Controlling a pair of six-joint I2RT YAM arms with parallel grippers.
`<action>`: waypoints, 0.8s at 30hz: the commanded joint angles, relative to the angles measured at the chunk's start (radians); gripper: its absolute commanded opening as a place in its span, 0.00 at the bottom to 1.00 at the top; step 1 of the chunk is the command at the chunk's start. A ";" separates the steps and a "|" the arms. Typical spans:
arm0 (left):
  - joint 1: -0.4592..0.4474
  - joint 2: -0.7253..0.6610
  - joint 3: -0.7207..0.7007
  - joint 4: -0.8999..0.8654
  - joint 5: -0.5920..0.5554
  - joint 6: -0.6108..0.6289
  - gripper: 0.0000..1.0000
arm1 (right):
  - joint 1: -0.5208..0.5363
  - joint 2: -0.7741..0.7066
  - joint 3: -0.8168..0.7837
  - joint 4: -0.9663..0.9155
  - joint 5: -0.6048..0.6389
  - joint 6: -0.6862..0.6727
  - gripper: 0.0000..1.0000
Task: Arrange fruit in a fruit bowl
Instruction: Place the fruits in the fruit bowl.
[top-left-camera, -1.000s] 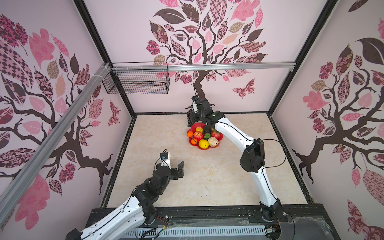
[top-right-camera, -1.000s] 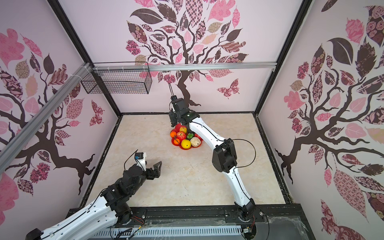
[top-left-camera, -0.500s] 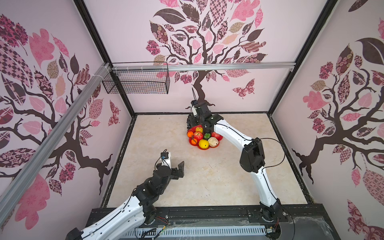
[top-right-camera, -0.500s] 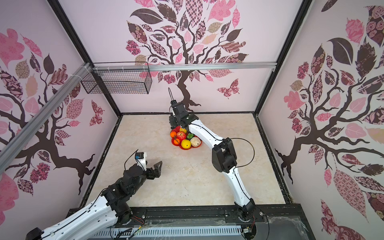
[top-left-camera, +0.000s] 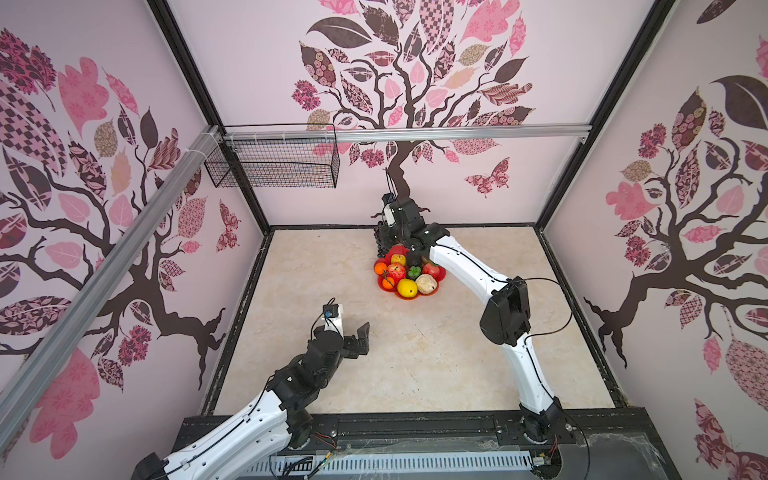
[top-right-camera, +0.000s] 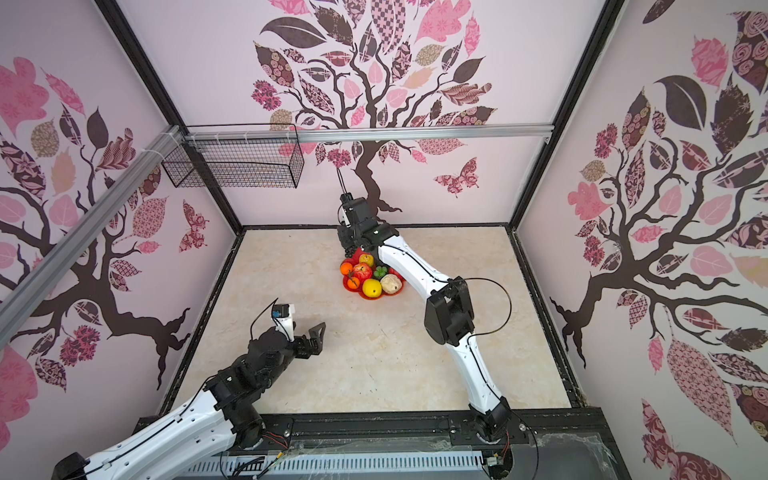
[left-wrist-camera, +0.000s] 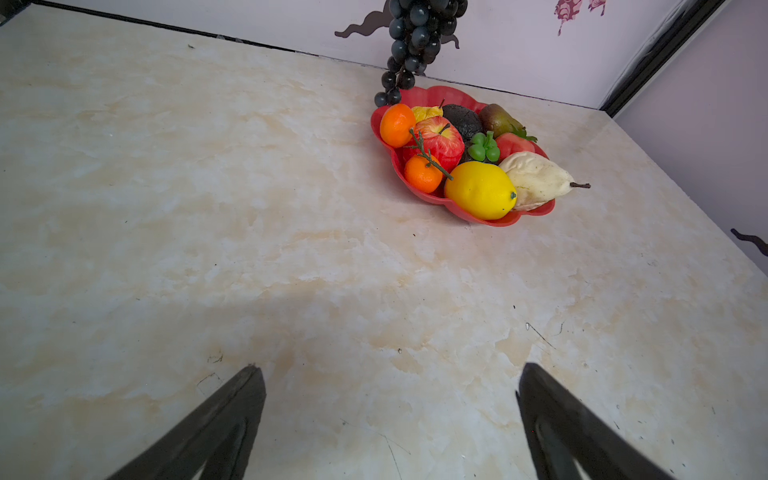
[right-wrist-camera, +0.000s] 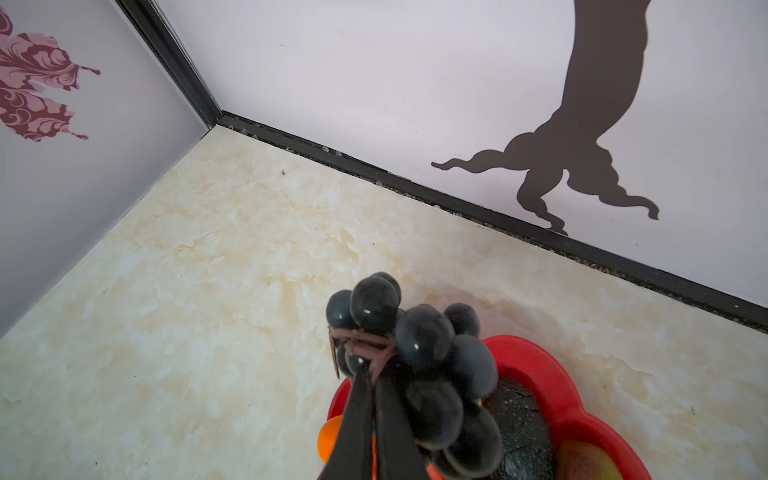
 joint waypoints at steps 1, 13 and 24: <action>0.004 0.001 -0.010 0.015 0.003 0.010 0.98 | -0.004 -0.085 0.054 -0.012 0.018 -0.023 0.00; 0.004 0.007 -0.007 0.015 0.008 0.011 0.98 | -0.004 -0.131 -0.075 0.043 0.022 -0.022 0.00; 0.004 0.009 -0.007 0.014 0.008 0.012 0.98 | -0.024 -0.097 -0.112 0.034 0.019 -0.008 0.00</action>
